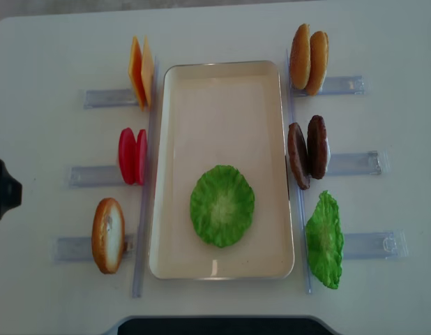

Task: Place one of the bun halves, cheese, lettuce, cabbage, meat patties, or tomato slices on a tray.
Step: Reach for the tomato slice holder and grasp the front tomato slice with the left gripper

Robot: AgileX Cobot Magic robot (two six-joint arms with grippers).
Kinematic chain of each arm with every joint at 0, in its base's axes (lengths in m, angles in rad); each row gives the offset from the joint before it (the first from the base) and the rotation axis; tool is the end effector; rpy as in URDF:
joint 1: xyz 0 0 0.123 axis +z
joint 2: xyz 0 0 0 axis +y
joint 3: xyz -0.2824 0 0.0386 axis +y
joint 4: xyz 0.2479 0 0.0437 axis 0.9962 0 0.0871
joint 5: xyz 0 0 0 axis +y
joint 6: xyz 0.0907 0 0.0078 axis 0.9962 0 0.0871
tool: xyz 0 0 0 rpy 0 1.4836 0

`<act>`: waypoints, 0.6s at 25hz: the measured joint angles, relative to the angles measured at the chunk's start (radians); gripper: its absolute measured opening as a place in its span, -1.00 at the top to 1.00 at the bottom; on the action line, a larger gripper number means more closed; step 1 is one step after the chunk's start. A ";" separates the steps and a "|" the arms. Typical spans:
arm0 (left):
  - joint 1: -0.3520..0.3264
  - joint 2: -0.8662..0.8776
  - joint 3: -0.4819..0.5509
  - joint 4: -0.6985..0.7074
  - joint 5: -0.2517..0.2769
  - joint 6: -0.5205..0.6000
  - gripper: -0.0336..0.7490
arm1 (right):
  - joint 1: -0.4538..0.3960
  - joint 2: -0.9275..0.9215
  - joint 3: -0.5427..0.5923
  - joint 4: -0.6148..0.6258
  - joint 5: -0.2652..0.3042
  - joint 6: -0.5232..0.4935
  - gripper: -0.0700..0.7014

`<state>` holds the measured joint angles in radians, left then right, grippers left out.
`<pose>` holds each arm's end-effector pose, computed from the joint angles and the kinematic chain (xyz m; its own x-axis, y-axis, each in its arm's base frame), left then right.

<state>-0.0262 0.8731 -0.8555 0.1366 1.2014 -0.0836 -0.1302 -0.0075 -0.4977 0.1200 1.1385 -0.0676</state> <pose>0.1356 0.0080 0.3219 -0.9020 -0.0101 -0.4315 -0.0590 0.9932 0.1002 -0.0081 0.0111 0.2708 -0.5132 0.0500 -0.8568 0.0280 0.9987 0.0415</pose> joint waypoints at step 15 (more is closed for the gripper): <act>0.000 0.414 -0.313 0.022 0.023 -0.089 -0.66 | 0.000 0.000 0.000 0.000 0.000 0.000 -0.51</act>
<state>-0.0262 1.2876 -1.1689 0.1582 1.2240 -0.1731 -0.1302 -0.0075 -0.4977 0.1200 1.1385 -0.0676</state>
